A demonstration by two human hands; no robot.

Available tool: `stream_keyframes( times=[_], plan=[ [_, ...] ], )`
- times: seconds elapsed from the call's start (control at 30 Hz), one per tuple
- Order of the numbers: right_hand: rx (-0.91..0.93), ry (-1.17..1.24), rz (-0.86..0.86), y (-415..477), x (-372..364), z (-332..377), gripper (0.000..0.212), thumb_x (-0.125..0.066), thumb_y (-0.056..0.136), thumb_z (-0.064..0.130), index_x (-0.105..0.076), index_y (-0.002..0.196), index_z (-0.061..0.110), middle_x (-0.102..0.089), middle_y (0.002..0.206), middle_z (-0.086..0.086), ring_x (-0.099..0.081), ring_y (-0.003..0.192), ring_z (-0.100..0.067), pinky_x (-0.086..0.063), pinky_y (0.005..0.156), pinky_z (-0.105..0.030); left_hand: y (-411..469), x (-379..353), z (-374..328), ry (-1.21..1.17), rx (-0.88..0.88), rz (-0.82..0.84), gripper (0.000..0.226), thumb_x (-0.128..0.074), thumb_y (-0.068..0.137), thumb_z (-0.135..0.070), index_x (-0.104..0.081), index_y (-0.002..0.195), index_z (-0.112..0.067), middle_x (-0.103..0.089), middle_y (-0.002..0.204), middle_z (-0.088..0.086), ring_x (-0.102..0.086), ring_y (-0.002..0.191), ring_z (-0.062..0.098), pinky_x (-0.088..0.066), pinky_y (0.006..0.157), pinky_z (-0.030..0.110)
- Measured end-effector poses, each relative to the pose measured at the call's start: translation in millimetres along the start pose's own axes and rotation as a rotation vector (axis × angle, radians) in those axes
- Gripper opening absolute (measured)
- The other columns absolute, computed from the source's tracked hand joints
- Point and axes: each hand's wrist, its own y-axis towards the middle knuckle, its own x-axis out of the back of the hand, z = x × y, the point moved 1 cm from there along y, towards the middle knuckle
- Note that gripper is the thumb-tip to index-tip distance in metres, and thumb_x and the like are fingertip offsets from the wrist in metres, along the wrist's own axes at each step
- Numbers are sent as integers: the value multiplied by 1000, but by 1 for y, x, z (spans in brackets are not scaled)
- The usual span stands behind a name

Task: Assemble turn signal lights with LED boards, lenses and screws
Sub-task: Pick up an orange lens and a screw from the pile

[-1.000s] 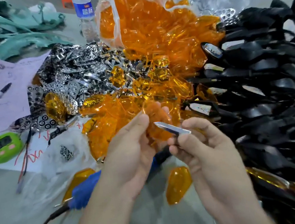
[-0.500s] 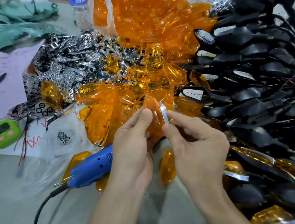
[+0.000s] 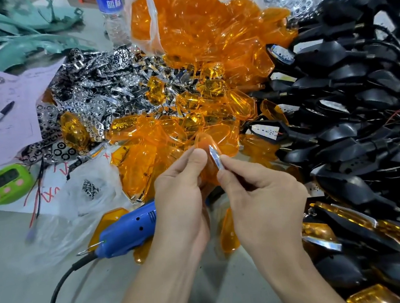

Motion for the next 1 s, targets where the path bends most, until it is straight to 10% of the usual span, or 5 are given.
stream_keyframes(
  times=[0.27, 0.53, 1.0],
  plan=[
    [149, -105, 4, 10, -3, -3, 25, -74, 92, 22, -79, 117, 22, -76, 97, 12, -71, 88, -5, -60, 80, -24, 15, -12, -10, 139, -126, 54, 9, -77, 86, -6, -81, 93, -10, -79, 90, 7, -73, 79, 16, -62, 72, 32],
    [-385, 738, 374, 15, 4, -12, 28, -68, 93, 29, -77, 118, 19, -78, 111, -7, -75, 106, -26, -63, 81, -35, 21, -13, -10, -56, -42, 234, 17, -74, 75, -13, -81, 90, -10, -80, 100, 11, -77, 84, 20, -61, 66, 29],
    [-279, 775, 156, 11, -9, -4, 25, -70, 92, 13, -82, 108, 28, -81, 104, -4, -77, 100, -18, -59, 83, -25, 7, -21, -11, -113, -140, 224, 27, -70, 77, -12, -73, 104, -6, -79, 105, 12, -76, 91, 19, -61, 74, 29]
  ],
)
